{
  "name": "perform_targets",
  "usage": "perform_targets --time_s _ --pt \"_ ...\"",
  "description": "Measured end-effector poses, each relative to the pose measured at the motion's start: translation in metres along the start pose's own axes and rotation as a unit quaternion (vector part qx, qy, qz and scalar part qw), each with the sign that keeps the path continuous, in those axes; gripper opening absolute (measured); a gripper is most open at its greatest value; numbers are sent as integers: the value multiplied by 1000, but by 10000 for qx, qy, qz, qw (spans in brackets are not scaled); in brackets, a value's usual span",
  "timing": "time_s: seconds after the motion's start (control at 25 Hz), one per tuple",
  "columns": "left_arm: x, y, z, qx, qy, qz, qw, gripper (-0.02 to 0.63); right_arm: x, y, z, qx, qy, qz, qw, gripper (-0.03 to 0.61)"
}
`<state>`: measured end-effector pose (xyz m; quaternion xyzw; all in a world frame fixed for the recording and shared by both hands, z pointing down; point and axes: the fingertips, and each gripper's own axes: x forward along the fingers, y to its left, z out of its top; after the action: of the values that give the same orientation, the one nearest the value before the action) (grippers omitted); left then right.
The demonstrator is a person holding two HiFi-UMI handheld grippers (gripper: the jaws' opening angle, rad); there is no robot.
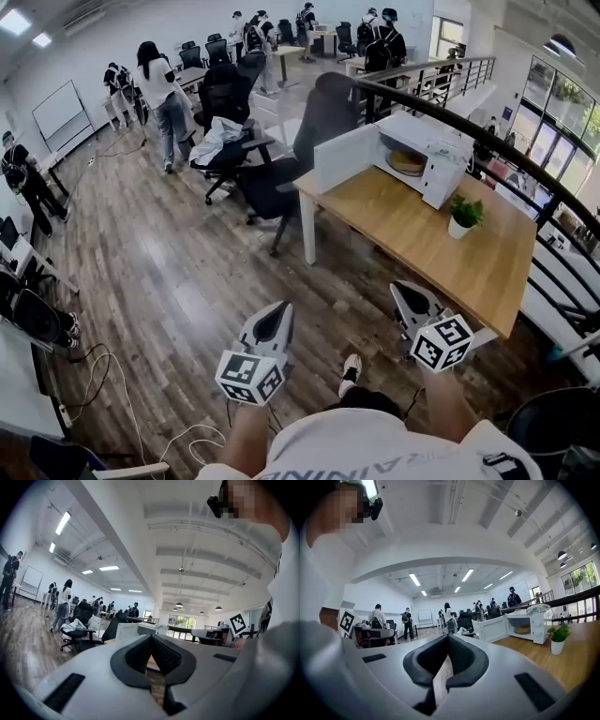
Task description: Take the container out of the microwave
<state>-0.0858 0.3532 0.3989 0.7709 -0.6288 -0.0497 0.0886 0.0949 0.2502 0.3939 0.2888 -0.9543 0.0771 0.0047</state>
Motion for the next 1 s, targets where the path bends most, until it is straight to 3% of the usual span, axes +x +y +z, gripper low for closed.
perform_targets --time_s 0.44,1.0 --pt "98 35 3 23 288 -76 9996 31 66 -84 0 187 91 -148 9997 21" --pt "305 34 2 17 537 -288 9981 31 128 -263 14 202 325 -419 9984 21"
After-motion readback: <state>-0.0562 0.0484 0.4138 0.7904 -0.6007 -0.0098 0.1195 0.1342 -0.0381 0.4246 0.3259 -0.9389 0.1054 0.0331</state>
